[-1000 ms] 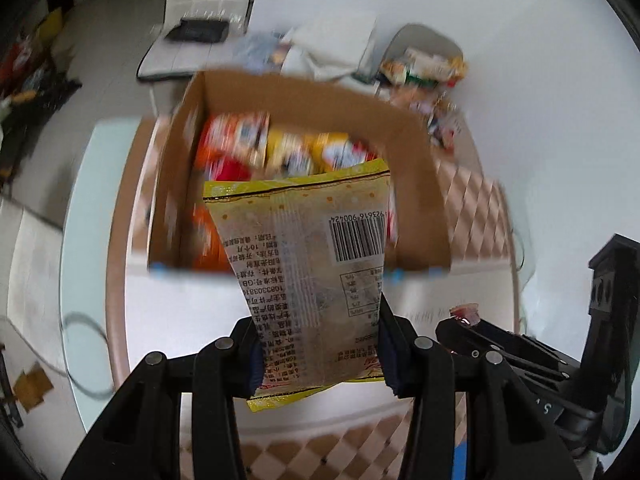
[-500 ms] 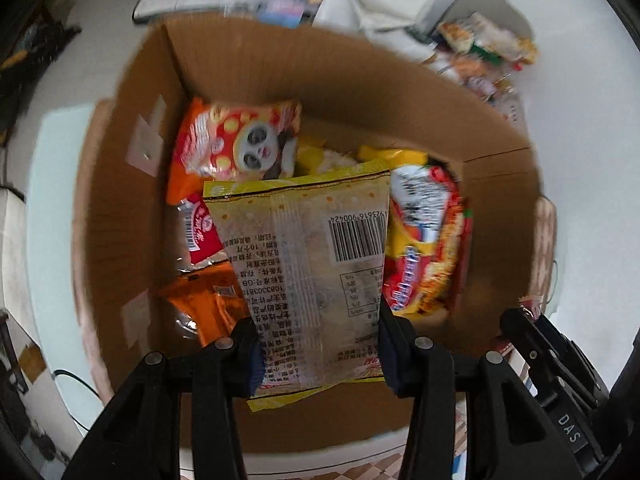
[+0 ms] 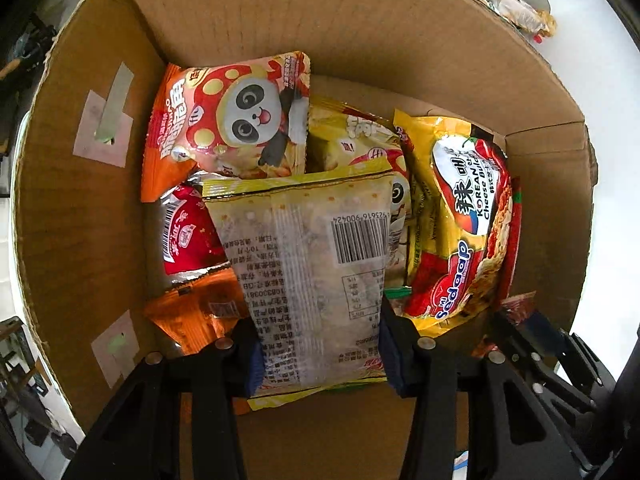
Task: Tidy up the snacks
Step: 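Carry both packets into the box and open both tools, then move both open tools from the box back over the table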
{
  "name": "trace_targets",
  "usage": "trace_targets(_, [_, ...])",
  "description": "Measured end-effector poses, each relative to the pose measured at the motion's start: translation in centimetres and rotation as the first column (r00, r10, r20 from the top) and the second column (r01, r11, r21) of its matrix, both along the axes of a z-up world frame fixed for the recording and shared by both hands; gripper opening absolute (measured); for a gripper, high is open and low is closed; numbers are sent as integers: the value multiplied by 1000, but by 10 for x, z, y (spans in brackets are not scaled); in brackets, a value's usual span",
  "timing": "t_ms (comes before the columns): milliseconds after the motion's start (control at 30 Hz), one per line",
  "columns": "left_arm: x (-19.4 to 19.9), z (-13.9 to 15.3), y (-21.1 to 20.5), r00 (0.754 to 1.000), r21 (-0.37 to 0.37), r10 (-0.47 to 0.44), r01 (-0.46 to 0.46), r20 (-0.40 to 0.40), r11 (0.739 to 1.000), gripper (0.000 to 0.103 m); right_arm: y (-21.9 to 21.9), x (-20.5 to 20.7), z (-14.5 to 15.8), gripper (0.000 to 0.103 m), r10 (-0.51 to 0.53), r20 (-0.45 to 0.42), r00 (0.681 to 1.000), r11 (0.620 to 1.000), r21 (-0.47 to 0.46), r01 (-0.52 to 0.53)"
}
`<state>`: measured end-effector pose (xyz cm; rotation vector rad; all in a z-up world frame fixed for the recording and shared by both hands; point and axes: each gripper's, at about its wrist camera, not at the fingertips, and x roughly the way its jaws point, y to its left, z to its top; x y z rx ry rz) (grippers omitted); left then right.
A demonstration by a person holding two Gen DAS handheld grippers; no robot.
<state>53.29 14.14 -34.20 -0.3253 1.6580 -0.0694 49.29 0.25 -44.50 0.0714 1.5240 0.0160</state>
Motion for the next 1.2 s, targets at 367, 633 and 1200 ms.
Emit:
trace_targets(367, [0, 15, -20, 1000, 43, 7, -6, -9, 999, 79, -1, -5, -17, 82, 32, -114, 993, 996, 81, -23])
trace_targets(633, [-6, 51, -32, 997, 37, 12, -14, 71, 999, 96, -3, -16, -2, 94, 54, -90, 994, 998, 28, -52])
trace_targets(1200, [-94, 126, -37, 937, 151, -17, -38, 350, 988, 96, -8, -67, 90, 95, 74, 143, 987, 997, -44, -68])
